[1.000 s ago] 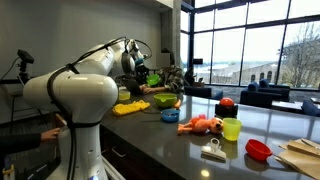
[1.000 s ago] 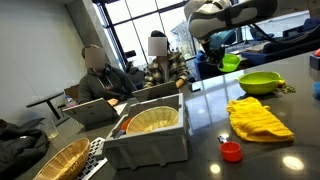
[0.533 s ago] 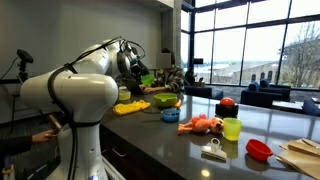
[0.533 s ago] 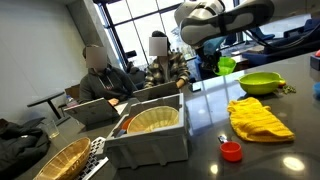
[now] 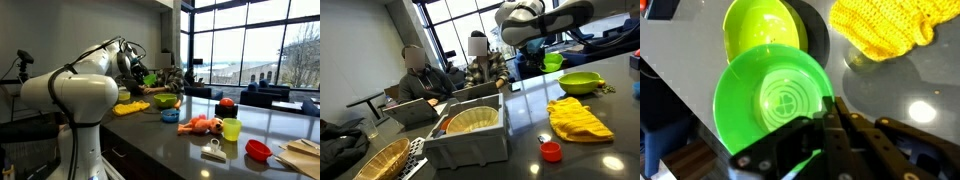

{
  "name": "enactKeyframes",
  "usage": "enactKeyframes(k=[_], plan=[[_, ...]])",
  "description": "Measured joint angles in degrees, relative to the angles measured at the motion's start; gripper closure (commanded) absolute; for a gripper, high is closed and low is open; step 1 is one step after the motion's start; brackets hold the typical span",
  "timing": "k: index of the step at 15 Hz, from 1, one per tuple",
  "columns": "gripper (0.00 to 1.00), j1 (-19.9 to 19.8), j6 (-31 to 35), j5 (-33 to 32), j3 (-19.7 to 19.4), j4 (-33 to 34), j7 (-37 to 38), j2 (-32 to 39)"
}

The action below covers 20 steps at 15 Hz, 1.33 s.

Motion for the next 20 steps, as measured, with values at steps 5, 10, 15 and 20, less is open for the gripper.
enactKeyframes(k=[5,10,15,20], plan=[[0.99,0.58,-5.30,-0.15,-0.56,0.03,3.13,0.00],[0.99,0.56,-9.97,-0.15,-0.85,0.06,6.52,-0.01],[0.99,-0.44,-12.41,-1.44,-1.72,0.09,7.25,-0.05],[0.99,-6.55,-9.91,-2.02,-2.34,0.17,4.67,-0.19]])
